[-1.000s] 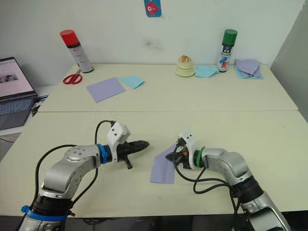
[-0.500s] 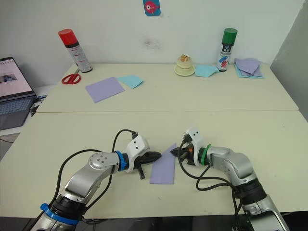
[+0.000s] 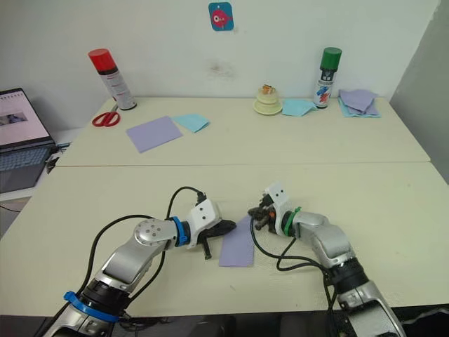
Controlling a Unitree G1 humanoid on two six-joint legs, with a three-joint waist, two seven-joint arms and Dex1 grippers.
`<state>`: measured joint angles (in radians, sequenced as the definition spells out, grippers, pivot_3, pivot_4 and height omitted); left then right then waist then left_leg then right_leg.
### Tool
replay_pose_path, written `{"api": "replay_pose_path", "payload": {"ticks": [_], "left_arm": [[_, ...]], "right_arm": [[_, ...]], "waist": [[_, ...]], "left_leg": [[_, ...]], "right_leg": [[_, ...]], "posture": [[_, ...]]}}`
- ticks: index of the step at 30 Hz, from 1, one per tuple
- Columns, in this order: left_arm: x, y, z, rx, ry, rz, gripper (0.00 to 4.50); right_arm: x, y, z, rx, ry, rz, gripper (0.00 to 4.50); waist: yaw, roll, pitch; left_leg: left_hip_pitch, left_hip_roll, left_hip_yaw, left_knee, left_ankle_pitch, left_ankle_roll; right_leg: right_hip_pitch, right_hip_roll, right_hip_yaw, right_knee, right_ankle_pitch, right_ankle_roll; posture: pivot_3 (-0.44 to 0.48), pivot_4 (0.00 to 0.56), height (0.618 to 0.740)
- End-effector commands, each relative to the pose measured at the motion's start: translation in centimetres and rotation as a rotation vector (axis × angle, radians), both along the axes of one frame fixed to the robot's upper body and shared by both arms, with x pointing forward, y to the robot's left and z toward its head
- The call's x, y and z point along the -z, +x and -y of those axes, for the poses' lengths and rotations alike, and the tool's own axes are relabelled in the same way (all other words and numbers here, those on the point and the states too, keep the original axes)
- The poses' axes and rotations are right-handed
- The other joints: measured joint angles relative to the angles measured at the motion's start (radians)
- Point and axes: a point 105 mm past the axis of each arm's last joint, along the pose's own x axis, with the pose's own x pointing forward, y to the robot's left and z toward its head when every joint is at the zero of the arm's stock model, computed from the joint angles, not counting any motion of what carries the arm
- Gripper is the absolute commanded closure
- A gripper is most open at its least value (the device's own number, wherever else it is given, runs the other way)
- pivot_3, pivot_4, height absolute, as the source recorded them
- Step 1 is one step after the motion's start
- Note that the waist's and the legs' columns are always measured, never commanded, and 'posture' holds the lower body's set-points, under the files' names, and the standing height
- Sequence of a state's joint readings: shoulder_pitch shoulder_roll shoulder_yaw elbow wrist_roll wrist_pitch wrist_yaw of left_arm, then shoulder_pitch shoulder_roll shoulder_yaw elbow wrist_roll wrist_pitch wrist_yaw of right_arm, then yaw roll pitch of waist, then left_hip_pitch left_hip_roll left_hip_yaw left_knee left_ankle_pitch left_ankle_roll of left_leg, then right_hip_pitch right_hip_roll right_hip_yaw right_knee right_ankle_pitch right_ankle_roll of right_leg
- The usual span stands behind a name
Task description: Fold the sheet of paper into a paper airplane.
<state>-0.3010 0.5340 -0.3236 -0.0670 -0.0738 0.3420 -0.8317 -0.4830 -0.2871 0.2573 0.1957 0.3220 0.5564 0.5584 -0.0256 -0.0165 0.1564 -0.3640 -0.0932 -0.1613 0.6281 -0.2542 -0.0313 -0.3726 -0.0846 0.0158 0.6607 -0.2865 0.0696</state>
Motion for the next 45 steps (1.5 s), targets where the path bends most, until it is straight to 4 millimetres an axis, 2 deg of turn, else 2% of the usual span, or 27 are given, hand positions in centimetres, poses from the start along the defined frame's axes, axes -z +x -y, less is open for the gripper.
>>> {"api": "replay_pose_path", "payload": {"ticks": [1,4,7,9,12,20,25,30,35,39,42,45], "left_arm": [[2.2,-1.0,-0.5,0.002,0.051,-0.079,4.50],[2.3,-1.0,-0.4,0.004,0.051,-0.082,4.50],[2.2,-1.0,-0.4,0.004,0.045,-0.085,4.50],[2.2,-1.0,-0.3,0.005,0.044,-0.086,4.50],[2.3,-1.1,-0.4,0.006,0.046,-0.088,4.50],[2.4,-1.2,-0.6,-0.003,0.047,-0.097,4.50],[2.4,-1.3,-1.0,-0.010,0.055,-0.101,4.50],[2.5,-1.5,-1.3,-0.017,0.061,-0.104,4.50],[2.4,-1.3,-1.9,-0.040,0.068,-0.100,4.50],[2.5,-1.6,-2.3,-0.052,0.073,-0.105,4.50],[2.6,-1.9,-2.5,-0.052,0.077,-0.110,4.50],[2.5,-1.8,-2.5,-0.054,0.073,-0.106,4.50]], "right_arm": [[1.8,1.6,3.6,0.168,-0.088,-0.015,4.45],[0.5,1.6,3.5,0.127,-0.049,0.046,4.45],[-1.6,0.2,2.4,-0.025,0.011,0.126,4.45],[-2.2,-0.5,2.0,-0.109,-0.015,0.189,4.45],[-3.1,-2.2,1.0,-0.213,0.078,0.179,4.45],[0.3,-5.1,0.3,-0.354,-0.031,0.072,4.45],[2.5,-8.0,0.7,-0.520,-0.106,-0.053,4.45],[3.4,-11.4,0.9,-0.715,-0.091,-0.220,4.45],[3.7,-13.1,1.2,-0.821,-0.083,-0.322,4.45],[3.8,-13.9,1.2,-0.869,-0.088,-0.358,4.45],[3.8,-14.8,1.9,-0.924,-0.115,-0.383,4.45],[2.9,-14.0,3.0,-0.905,-0.136,-0.339,4.45]], "waist": [[0.001,0.000,0.000],[0.004,0.000,0.000],[0.007,0.000,0.000],[0.008,0.001,0.000],[0.007,0.001,0.001],[0.008,0.002,0.001],[0.009,0.002,0.001],[0.008,0.002,0.001],[0.008,0.000,-0.001],[0.008,-0.002,-0.002],[0.009,-0.003,-0.002],[0.014,-0.003,-0.002]], "left_leg": [[0.000,0.000,0.000,0.000,0.000,0.000],[0.000,-0.001,0.000,0.000,0.000,0.000],[-0.001,-0.001,0.000,0.000,0.000,0.000],[-0.001,-0.001,0.000,-0.001,0.000,0.000],[-0.002,0.000,0.000,-0.002,-0.001,0.000],[-0.002,0.000,0.000,-0.002,-0.001,0.000],[-0.002,0.000,0.000,-0.002,-0.001,0.000],[-0.002,0.000,0.000,-0.003,-0.001,0.000],[-0.002,0.001,0.000,-0.003,-0.002,0.000],[-0.002,0.002,-0.001,-0.003,-0.003,-0.001],[-0.002,0.002,-0.001,-0.003,-0.004,0.000],[-0.002,0.001,-0.002,-0.003,-0.005,0.002]], "right_leg": [[0.000,0.001,0.000,0.000,0.000,0.000],[0.000,0.001,0.000,0.000,0.000,0.000],[0.000,0.001,0.000,0.000,0.000,0.000],[0.000,0.001,-0.001,-0.001,0.000,0.000],[0.000,0.000,0.000,-0.001,0.000,0.000],[-0.001,0.000,0.000,-0.002,0.000,0.000],[-0.001,-0.001,0.000,-0.002,0.000,0.000],[0.000,-0.001,0.000,-0.003,0.000,0.001],[0.000,-0.001,-0.001,-0.004,-0.001,0.001],[0.000,-0.001,-0.001,-0.006,-0.001,0.001],[0.000,-0.001,-0.001,-0.008,-0.001,0.001],[0.002,-0.001,-0.002,-0.012,-0.001,0.001]], "posture": [[0.000,0.150,0.740],[0.000,0.150,0.740],[0.000,0.150,0.740],[0.000,0.150,0.740],[0.000,0.150,0.740],[0.000,0.150,0.740],[0.000,0.150,0.740],[0.000,0.150,0.740],[0.000,0.150,0.740],[0.000,0.150,0.740],[0.000,0.150,0.740],[0.000,0.150,0.740]]}}
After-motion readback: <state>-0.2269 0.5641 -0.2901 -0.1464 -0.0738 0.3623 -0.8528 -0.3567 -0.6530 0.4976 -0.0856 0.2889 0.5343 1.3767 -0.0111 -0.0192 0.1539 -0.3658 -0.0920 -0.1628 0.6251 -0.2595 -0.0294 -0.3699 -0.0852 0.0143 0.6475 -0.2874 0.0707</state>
